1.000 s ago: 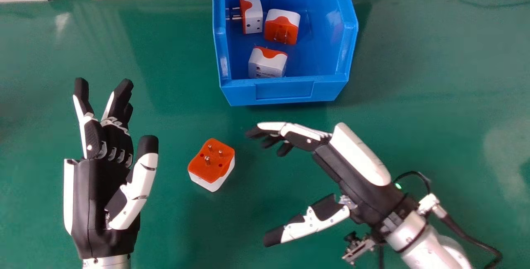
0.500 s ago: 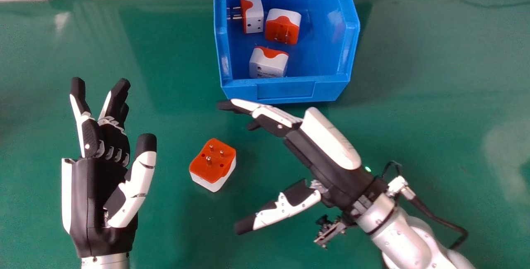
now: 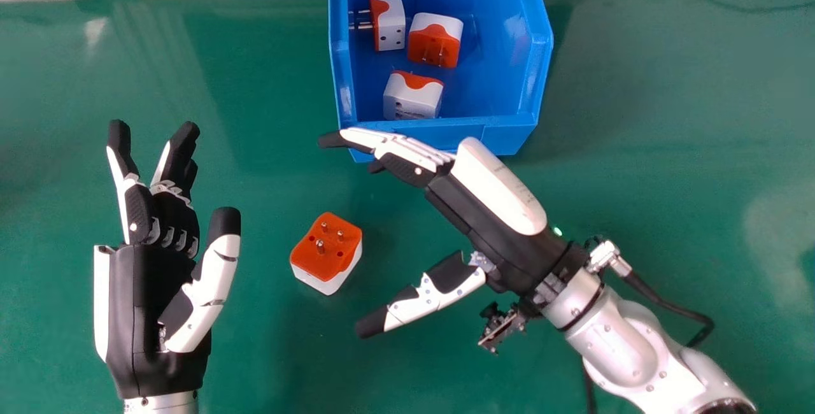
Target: Pick all objects and put in blue box
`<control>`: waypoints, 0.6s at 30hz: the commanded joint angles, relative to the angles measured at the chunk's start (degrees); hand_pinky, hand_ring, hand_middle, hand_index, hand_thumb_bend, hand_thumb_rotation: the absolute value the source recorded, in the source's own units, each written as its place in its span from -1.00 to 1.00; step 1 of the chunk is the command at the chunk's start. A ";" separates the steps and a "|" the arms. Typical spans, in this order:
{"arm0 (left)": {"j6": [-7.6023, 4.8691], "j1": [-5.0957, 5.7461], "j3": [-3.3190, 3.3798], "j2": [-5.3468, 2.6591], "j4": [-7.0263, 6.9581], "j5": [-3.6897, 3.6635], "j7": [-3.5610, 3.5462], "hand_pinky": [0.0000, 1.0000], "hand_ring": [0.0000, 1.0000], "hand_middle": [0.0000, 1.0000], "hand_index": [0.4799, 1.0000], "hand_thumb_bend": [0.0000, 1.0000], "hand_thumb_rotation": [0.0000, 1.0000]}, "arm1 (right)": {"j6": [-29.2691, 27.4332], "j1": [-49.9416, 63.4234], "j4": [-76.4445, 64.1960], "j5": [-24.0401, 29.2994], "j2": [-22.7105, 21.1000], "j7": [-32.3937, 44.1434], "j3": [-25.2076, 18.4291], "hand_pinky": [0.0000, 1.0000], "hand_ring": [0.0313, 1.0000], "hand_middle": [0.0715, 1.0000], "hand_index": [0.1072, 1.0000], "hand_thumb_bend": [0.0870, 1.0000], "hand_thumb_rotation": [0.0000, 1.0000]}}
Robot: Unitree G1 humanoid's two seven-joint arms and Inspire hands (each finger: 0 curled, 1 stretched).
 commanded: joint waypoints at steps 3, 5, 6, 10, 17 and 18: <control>-0.80 0.05 -0.35 -0.22 -0.80 -0.89 -1.02 1.00 0.93 0.84 0.61 -0.33 -0.47 | -0.45 -2.61 0.45 -0.50 0.37 -1.68 0.16 0.43 0.67 0.69 0.66 1.00 -0.27; -0.84 -0.03 -0.31 -0.26 -0.67 -1.21 -1.33 1.00 0.93 0.84 0.61 -0.33 -0.48 | -0.10 -3.26 1.06 -1.06 0.41 -2.10 0.39 0.42 0.66 0.69 0.66 1.00 -0.27; -0.94 -0.05 -0.29 -0.29 -0.59 -1.35 -1.46 1.00 0.93 0.84 0.61 -0.33 -0.48 | -0.10 -3.51 1.44 -1.13 0.48 -2.13 0.54 0.41 0.65 0.69 0.66 1.00 -0.27; -1.03 -0.26 -0.04 -0.41 -0.20 -1.64 -1.79 1.00 0.94 0.84 0.61 -0.33 -0.48 | -0.15 -4.31 3.26 -0.34 1.17 -1.24 1.36 0.40 0.64 0.69 0.66 1.00 -0.27; -0.69 -0.22 0.26 -0.53 -0.39 -1.50 -1.81 1.00 0.94 0.84 0.62 -0.34 -0.48 | -0.14 -6.42 8.85 0.47 2.59 -0.39 2.29 0.40 0.63 0.69 0.66 1.00 -0.28; -0.65 -0.18 0.25 -0.53 -0.48 -1.45 -1.77 1.00 0.94 0.84 0.62 -0.34 -0.48 | -0.22 -6.73 9.63 0.38 2.79 -0.54 2.38 0.40 0.63 0.69 0.66 1.00 -0.28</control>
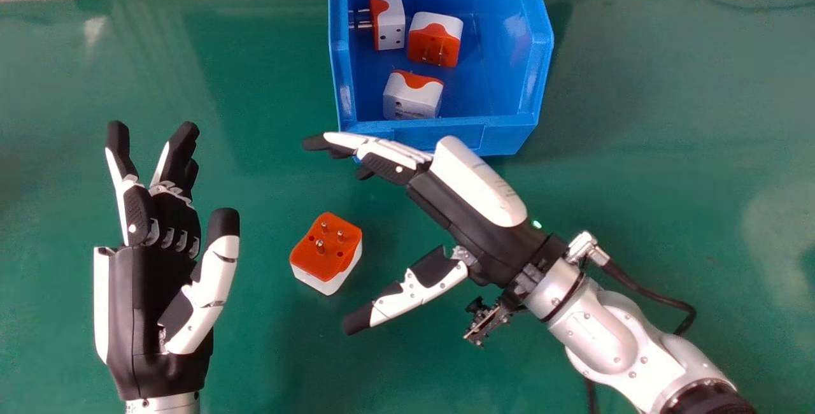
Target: Pick all objects and put in blue box
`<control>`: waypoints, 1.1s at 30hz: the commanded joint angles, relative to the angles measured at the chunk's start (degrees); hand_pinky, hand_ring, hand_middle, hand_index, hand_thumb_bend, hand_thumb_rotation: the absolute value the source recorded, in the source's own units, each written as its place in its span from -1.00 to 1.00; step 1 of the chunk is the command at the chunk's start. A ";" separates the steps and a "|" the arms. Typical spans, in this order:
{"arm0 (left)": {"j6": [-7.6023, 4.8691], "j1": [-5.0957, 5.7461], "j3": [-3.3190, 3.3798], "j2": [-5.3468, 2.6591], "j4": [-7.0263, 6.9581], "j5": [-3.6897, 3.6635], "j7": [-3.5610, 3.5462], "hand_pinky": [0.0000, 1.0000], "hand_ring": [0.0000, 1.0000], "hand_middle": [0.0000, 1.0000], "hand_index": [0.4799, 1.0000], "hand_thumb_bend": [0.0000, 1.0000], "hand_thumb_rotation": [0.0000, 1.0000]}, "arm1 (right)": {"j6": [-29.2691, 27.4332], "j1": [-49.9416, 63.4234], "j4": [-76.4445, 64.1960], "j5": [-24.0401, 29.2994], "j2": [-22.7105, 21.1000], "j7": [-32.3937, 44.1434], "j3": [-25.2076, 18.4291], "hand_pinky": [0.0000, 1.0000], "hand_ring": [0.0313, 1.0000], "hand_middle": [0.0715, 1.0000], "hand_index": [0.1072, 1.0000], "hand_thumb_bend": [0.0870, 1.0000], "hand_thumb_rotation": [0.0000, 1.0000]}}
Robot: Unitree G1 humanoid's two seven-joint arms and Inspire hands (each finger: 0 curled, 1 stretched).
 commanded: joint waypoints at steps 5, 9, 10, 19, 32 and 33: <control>-0.80 0.07 -0.01 -0.03 -0.85 0.41 0.12 1.00 0.93 0.84 0.62 -0.34 -0.46 | -1.35 -3.38 4.92 0.69 1.69 -0.91 0.60 0.40 0.60 0.67 0.65 1.00 -0.30; 1.66 -10.60 1.69 2.06 9.54 2.79 2.84 1.00 0.93 0.84 0.62 -0.34 -0.45 | -0.83 -4.15 7.38 0.27 2.34 -1.32 1.04 0.40 0.59 0.65 0.65 1.00 -0.31; 1.71 -12.09 2.02 2.33 11.28 3.08 3.07 1.00 0.94 0.85 0.65 -0.33 -0.36 | -0.62 -4.31 7.88 0.16 2.46 -1.44 1.17 0.40 0.58 0.65 0.64 1.00 -0.31; -0.75 -13.91 3.02 1.94 14.54 3.77 2.66 1.00 0.97 0.86 0.70 -0.31 0.01 | 2.21 -6.62 11.60 -2.97 3.43 -4.30 3.63 0.38 0.56 0.63 0.64 1.00 -0.35; -0.85 -14.02 3.45 1.44 14.60 2.25 0.36 1.00 0.96 0.79 0.65 -0.31 0.01 | 3.80 -8.67 16.07 -4.45 4.22 -6.28 5.97 0.38 0.54 0.61 0.62 1.00 -0.35; -0.81 -14.11 3.49 1.44 14.66 2.11 0.15 1.00 0.96 0.78 0.64 -0.31 0.00 | 3.75 -8.78 16.21 -4.34 4.25 -6.18 6.03 0.38 0.54 0.60 0.61 1.00 -0.35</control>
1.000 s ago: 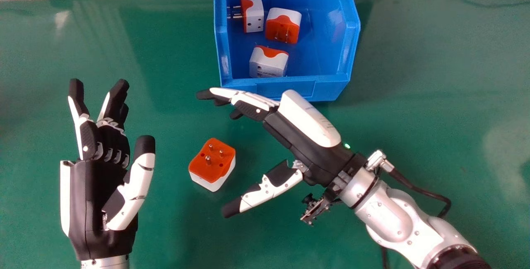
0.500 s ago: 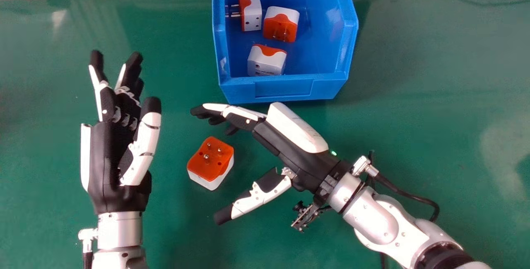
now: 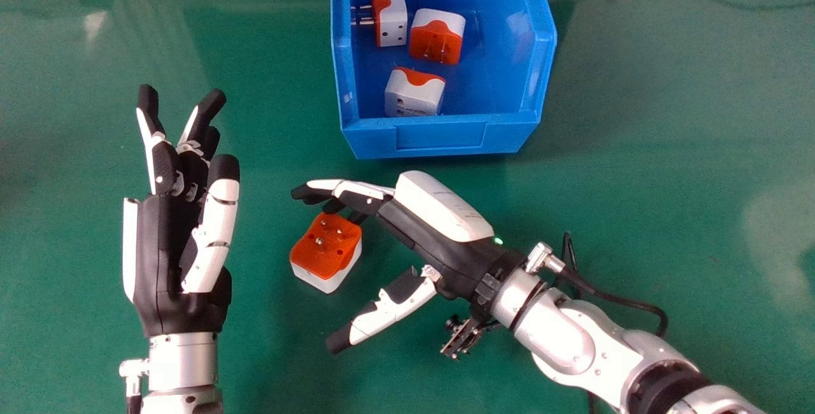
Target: Pick all objects and put in blue box
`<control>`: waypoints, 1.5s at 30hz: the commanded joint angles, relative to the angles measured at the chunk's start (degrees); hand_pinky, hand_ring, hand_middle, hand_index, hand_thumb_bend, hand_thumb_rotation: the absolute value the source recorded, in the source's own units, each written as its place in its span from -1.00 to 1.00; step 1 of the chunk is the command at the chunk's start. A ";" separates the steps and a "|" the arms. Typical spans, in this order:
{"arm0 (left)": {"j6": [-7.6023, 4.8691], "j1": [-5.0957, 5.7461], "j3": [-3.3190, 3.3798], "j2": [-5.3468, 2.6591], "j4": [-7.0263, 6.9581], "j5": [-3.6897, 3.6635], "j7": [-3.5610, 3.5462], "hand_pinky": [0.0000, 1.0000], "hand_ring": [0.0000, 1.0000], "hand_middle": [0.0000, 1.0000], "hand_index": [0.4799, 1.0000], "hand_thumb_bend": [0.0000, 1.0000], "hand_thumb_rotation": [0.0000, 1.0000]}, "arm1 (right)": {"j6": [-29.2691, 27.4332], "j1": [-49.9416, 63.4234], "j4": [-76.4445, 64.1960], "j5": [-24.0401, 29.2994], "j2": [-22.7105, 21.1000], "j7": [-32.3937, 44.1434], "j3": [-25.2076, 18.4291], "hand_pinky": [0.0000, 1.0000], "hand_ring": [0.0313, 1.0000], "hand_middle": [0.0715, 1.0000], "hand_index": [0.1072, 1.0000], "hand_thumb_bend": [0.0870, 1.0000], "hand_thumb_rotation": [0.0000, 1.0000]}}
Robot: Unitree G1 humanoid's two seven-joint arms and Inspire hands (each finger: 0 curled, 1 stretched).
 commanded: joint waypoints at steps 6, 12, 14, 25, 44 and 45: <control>-1.15 -1.02 0.52 -0.07 -0.11 -0.69 -1.83 1.00 0.95 0.76 0.62 -0.32 -0.02 | -0.02 -2.21 1.17 0.37 0.69 -0.18 0.60 0.38 0.54 0.60 0.61 1.00 -0.35; -1.31 -1.35 0.84 0.05 0.27 -0.83 -2.11 1.00 0.94 0.73 0.59 -0.33 -0.04 | 3.12 -3.56 1.48 -3.11 1.00 -4.19 3.37 0.40 0.56 0.62 0.62 1.00 -0.35; -1.34 -1.43 0.95 0.15 0.40 -0.90 -2.27 1.00 0.93 0.72 0.57 -0.33 -0.06 | 3.20 -3.99 1.60 -3.65 1.11 -5.24 4.03 0.42 0.59 0.63 0.63 1.00 -0.35; -0.94 -1.80 1.65 0.46 0.76 -1.13 -3.06 1.00 0.90 0.66 0.50 -0.34 -0.10 | 3.25 -5.37 1.87 -3.75 0.59 -7.59 4.22 0.47 0.64 0.64 0.64 1.00 -0.35; -0.58 -1.46 1.78 1.06 0.11 -0.12 -2.38 1.00 0.87 0.61 0.44 -0.34 -0.12 | 7.11 -6.33 2.13 -6.69 1.74 -12.67 6.75 0.53 0.71 0.67 0.64 1.00 -0.34; -0.52 -1.44 1.78 1.03 0.02 -0.16 -2.39 1.00 0.87 0.60 0.44 -0.34 -0.13 | 7.15 -6.37 2.23 -6.62 1.85 -12.58 6.84 0.53 0.71 0.67 0.64 1.00 -0.34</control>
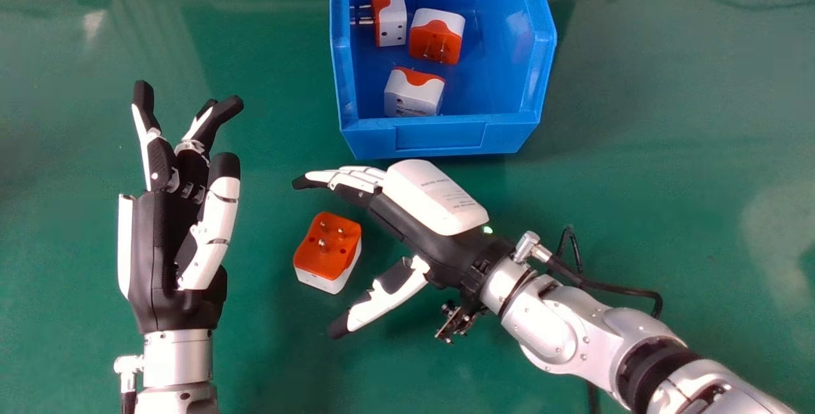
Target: Pick all objects and put in blue box
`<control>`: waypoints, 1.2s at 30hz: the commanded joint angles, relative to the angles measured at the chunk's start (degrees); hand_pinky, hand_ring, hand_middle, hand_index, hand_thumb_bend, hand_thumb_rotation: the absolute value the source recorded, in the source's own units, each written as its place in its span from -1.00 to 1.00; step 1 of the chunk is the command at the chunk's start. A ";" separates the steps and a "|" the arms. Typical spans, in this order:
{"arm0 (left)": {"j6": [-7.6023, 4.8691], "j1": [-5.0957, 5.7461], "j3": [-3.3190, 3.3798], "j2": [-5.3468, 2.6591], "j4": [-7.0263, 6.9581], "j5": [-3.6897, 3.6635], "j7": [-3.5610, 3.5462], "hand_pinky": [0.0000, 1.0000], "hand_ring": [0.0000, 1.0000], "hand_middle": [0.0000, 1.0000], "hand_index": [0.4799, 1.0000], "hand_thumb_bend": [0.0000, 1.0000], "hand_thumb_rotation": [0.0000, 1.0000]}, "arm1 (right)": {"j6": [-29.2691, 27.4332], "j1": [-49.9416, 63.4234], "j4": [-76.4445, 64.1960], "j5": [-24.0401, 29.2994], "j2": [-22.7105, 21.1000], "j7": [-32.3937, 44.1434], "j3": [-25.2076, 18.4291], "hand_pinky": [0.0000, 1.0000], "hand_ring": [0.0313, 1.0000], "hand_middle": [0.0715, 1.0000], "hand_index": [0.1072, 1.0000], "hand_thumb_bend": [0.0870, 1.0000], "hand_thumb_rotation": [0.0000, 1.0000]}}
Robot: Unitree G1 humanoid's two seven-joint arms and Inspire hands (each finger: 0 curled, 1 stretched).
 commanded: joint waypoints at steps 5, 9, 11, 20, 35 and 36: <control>-0.65 -0.50 -0.07 0.39 -0.92 -0.22 -0.54 1.00 0.87 0.60 0.44 -0.34 -0.13 | 1.41 -2.20 0.35 -0.84 1.57 -1.41 1.51 0.51 0.70 0.67 0.66 1.00 -0.33; -0.70 -0.49 -0.09 0.41 -0.96 -0.09 -0.47 1.00 0.87 0.59 0.44 -0.34 -0.13 | 3.83 -2.65 0.89 -1.99 2.57 -1.41 3.02 0.50 0.71 0.69 0.69 1.00 -0.28; -0.58 -0.42 -0.08 0.42 -0.98 -0.22 -0.64 1.00 0.87 0.59 0.44 -0.34 -0.14 | 4.81 -3.00 0.80 -2.80 2.77 -1.47 3.74 0.49 0.71 0.70 0.70 1.00 -0.26; -0.53 -0.29 0.08 -0.03 -0.87 -1.33 -1.55 1.00 0.86 0.58 0.44 -0.34 -0.14 | 8.60 -3.12 0.55 -5.37 3.61 -0.47 7.04 0.41 0.64 0.66 0.70 1.00 -0.23; -0.75 -0.51 0.09 -0.10 -0.48 -1.86 -2.55 1.00 0.82 0.14 -0.04 -0.11 -0.72 | 12.96 -3.44 -1.31 -8.72 4.42 -2.50 12.90 0.20 0.53 0.62 0.63 1.00 -0.32; -0.71 -0.49 0.05 -0.12 -0.59 -1.78 -2.46 1.00 0.82 0.14 -0.04 -0.11 -0.72 | 12.89 -3.61 -1.25 -8.67 4.37 -2.54 12.90 0.20 0.53 0.62 0.63 1.00 -0.32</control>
